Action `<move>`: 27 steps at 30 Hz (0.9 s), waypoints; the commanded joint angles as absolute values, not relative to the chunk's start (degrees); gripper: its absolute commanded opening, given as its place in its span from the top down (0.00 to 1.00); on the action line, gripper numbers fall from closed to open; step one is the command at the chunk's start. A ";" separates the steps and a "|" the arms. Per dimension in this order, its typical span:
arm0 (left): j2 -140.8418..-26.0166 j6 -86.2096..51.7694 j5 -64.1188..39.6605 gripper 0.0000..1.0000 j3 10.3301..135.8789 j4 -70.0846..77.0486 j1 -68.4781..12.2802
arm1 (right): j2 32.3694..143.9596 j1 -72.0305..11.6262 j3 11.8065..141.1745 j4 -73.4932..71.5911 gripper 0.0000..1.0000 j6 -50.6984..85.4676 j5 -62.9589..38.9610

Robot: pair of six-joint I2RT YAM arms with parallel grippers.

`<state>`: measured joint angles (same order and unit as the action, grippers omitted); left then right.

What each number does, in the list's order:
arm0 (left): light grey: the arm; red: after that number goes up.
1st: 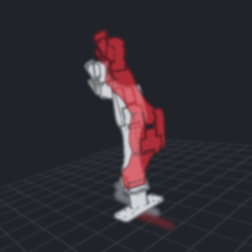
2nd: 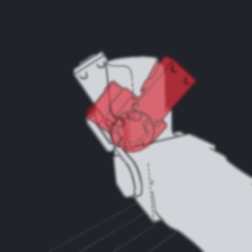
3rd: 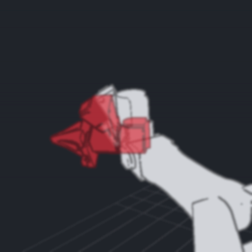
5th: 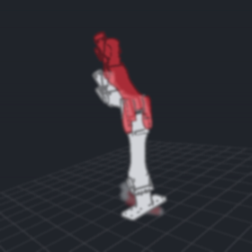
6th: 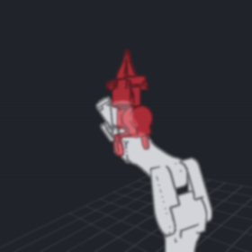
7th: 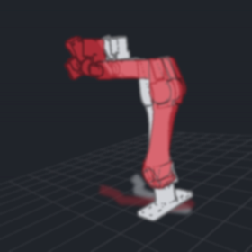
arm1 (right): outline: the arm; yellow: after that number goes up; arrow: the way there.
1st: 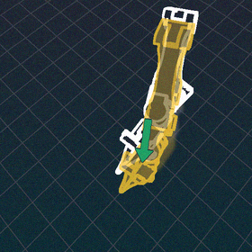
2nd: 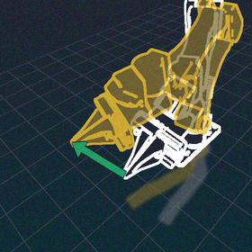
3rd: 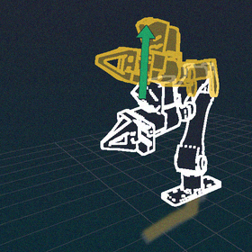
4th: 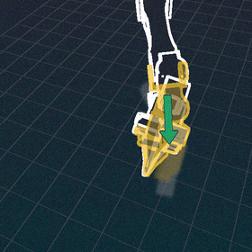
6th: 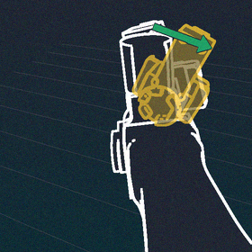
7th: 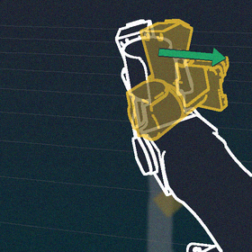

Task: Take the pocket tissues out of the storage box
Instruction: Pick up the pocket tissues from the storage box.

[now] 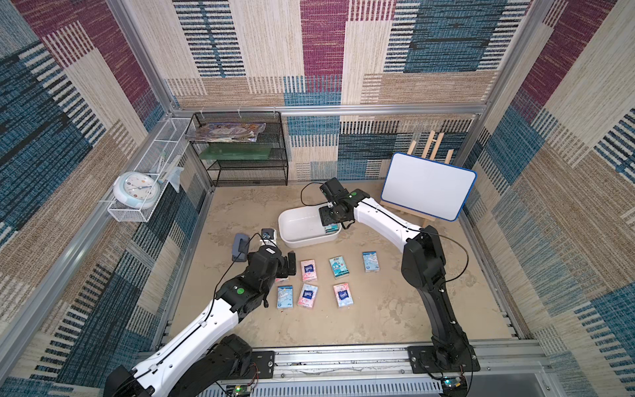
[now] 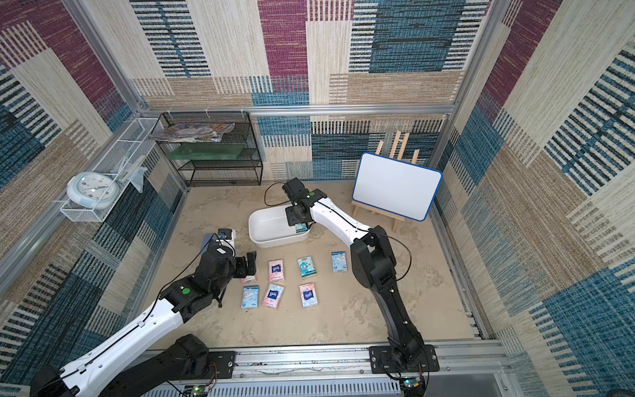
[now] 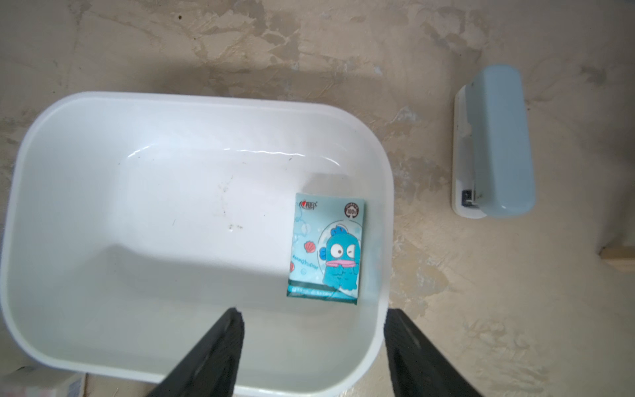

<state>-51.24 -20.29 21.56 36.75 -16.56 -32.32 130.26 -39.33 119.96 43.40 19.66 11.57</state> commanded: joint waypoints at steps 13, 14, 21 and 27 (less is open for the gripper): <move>-50.36 -21.44 23.99 0.00 36.12 -17.93 -32.26 | 140.07 -39.15 126.34 41.49 0.37 16.21 11.54; -50.34 -21.50 24.13 0.00 36.12 -18.01 -32.26 | 140.58 -39.10 126.83 41.69 0.37 16.13 11.36; -50.19 -21.67 24.60 0.00 35.95 -18.36 -32.22 | 143.01 -39.12 127.45 41.17 0.44 15.37 6.37; -50.25 -21.54 24.87 0.00 35.71 -18.24 -32.17 | 142.81 -39.16 127.59 39.10 0.48 14.18 -2.38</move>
<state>-50.33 -21.43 24.08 35.97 -18.28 -32.23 142.61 -38.85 127.39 40.07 14.87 4.62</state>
